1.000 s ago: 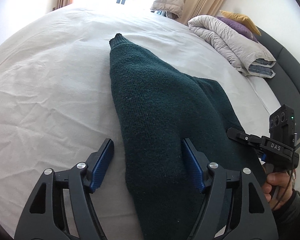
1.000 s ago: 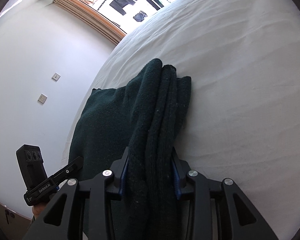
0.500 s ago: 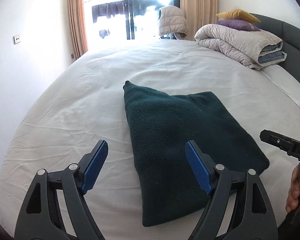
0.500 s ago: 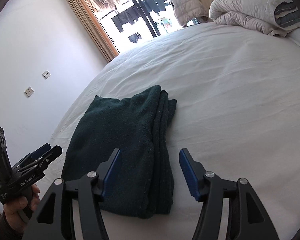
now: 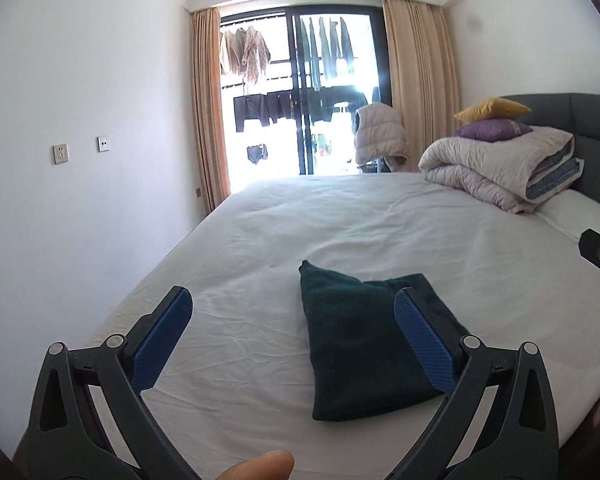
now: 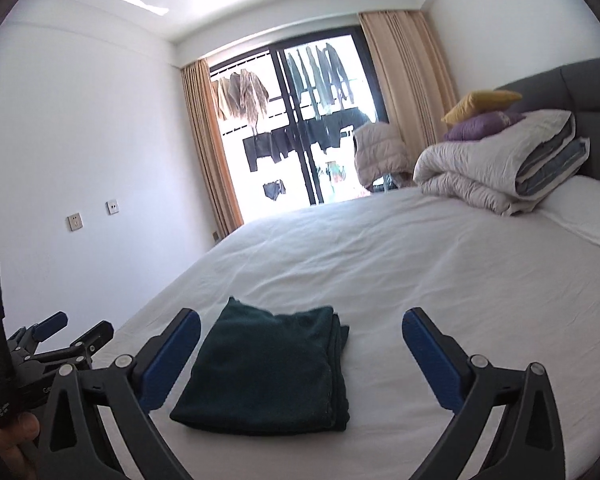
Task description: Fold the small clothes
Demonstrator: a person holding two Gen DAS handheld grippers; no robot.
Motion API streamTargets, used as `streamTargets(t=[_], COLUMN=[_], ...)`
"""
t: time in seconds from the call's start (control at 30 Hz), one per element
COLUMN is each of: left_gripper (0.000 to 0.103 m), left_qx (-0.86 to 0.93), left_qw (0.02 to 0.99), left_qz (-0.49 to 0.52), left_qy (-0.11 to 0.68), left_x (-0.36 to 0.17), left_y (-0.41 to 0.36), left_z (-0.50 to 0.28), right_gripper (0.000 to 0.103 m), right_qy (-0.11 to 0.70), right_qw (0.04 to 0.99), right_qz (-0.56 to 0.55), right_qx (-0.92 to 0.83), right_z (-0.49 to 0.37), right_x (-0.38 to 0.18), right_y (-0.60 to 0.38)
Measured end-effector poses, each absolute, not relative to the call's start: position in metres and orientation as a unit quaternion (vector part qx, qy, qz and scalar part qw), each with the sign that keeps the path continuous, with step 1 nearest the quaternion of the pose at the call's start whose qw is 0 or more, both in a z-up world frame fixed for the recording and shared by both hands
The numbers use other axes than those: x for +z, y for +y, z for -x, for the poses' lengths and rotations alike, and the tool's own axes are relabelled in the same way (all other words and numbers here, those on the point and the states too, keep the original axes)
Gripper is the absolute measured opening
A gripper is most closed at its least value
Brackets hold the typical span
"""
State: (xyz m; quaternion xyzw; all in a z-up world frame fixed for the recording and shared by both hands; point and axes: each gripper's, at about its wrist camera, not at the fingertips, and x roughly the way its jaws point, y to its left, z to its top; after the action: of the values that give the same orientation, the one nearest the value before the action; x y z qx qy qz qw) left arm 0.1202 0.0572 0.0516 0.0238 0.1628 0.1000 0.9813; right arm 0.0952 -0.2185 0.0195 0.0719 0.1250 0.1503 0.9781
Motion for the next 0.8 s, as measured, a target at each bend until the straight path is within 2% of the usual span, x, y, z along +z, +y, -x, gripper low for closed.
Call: streamTargets(t=[0.13, 0.33, 0.63, 0.8], left_gripper=[0.103, 0.103, 0.103, 0.103], left_qx=[0.105, 0.086, 0.079, 0.08], left_qw=[0.979, 0.97, 0.944, 0.937], left_qz=[-0.024, -0.004, 0.031, 0.036], left_qy=[0.174, 0.227, 0.319, 0.338], left_x=[0.069, 0.069, 0.004, -0.021], left_y=[0.052, 0.046, 0.047, 0.052], left_z=[-0.101, -0.09, -0.106, -0.113], right_gripper=[0.103, 0.103, 0.103, 0.103], right_qy=[0.106, 0.149, 0.228, 0.275], right_qw=[0.979, 0.977, 0.967, 0.954], right_qz=[-0.065, -0.048, 0.005, 0.011], right_qx=[0.16, 0.142, 0.114, 0.115], right_z=[-0.077, -0.069, -0.064, -0.073], right_x=[0.046, 0.048, 0.008, -0.015], right_y=[-0.219, -0.215, -0.191, -0.18])
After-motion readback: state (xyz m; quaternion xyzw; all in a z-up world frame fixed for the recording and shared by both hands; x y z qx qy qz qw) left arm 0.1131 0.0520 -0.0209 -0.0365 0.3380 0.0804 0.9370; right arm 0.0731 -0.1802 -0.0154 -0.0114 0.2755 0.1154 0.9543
